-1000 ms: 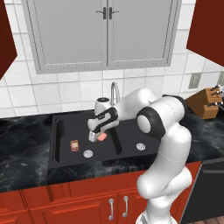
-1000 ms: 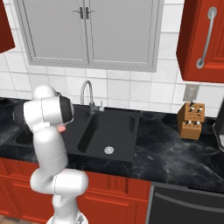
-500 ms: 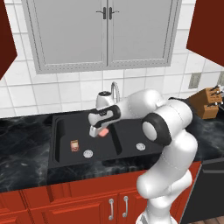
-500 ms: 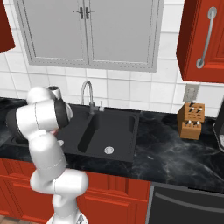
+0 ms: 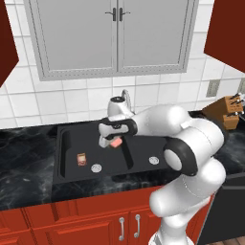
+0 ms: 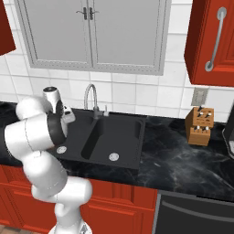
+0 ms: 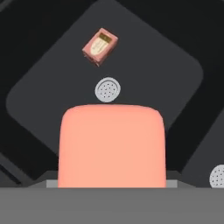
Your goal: Pick up the bar soap and bar soap from the sink, and place them back in the cabinet, and close the cabinet door.
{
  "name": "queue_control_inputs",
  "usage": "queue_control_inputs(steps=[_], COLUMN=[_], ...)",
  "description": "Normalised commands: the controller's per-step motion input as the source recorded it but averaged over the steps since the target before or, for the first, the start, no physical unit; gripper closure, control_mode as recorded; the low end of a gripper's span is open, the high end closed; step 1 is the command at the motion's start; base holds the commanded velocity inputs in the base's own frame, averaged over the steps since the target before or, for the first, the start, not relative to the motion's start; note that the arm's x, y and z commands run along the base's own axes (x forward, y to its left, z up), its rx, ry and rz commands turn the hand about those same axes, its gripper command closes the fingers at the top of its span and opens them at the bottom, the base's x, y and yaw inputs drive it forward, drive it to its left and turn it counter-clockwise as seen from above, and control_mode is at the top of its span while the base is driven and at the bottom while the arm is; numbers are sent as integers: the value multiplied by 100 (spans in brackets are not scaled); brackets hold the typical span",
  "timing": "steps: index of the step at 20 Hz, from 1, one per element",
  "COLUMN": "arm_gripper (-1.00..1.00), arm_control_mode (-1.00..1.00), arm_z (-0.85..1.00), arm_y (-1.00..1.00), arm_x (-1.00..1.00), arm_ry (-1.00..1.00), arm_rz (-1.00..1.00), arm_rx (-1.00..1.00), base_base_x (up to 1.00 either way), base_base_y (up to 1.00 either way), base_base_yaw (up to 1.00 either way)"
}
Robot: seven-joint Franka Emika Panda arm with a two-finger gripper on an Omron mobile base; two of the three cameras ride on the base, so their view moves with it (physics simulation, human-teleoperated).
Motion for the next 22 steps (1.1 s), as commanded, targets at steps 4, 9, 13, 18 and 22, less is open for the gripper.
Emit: queue_control_inputs(steps=[4, 9, 13, 18, 22], arm_gripper=[100, 100, 100, 100, 100], arm_control_mode=[-100, -100, -100, -100, -100], arm_z=[38, 37, 25, 26, 28], arm_y=[-12, -21, -33, -36, -44], arm_x=[-29, -33, -25, -14, -24], arm_ry=[-3, -3, -8, -8, -8], arm_rz=[-14, -13, -12, -13, -11], arm_rx=[0, 0, 0, 0, 0], base_base_x=[0, 0, 0, 0, 0], base_base_y=[0, 0, 0, 0, 0], base_base_yaw=[0, 0, 0, 0, 0])
